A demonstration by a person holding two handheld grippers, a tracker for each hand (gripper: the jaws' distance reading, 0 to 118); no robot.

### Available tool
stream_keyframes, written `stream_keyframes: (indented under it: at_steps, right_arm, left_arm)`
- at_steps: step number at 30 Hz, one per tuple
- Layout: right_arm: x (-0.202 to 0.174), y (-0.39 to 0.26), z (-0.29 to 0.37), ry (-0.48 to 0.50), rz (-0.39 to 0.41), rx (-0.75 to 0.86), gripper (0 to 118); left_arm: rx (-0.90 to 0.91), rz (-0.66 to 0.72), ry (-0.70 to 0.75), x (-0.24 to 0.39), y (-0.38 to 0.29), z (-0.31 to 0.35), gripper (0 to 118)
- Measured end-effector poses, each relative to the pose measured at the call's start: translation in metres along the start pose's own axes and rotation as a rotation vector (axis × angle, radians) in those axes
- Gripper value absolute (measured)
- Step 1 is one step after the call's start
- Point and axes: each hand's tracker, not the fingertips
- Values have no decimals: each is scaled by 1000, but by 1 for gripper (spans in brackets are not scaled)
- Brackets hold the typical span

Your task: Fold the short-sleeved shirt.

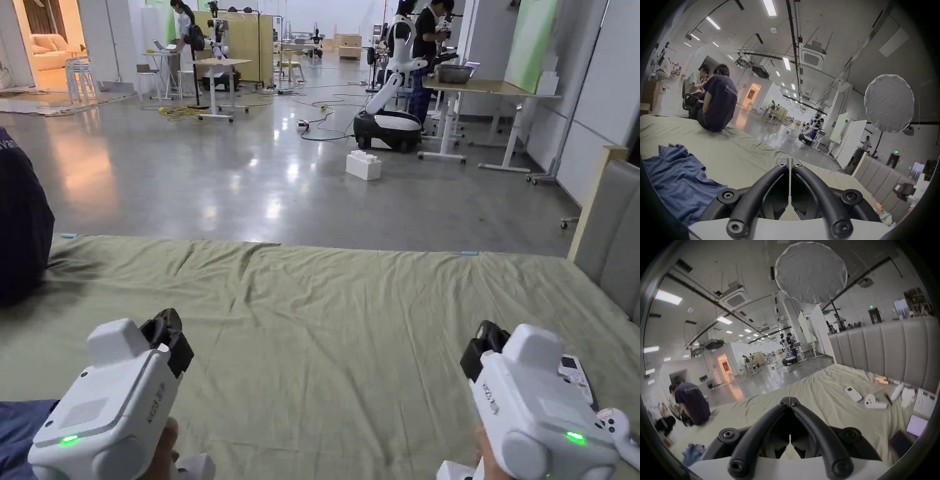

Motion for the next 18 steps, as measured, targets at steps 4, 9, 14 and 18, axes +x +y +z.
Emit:
stream_keyframes:
  at_steps: [4, 9, 14, 18]
  right_arm:
    - [-45, -8, -1, 30, 856, 128, 0]
    - [-52, -33, -10, 43, 1276, 138, 1]
    - [-46, -31, -9, 60, 1301, 138, 1]
    - [-37, -17, -9, 41, 931, 62, 1]
  left_arm:
    - [-35, -711, -19, 30, -12, -1, 2]
    - [-54, -1172, -50, 35, -34, -1, 2]
    - [-67, -1253, -100, 35, -38, 1, 2]
    - [-111, -843, -80, 25, -23, -2, 2]
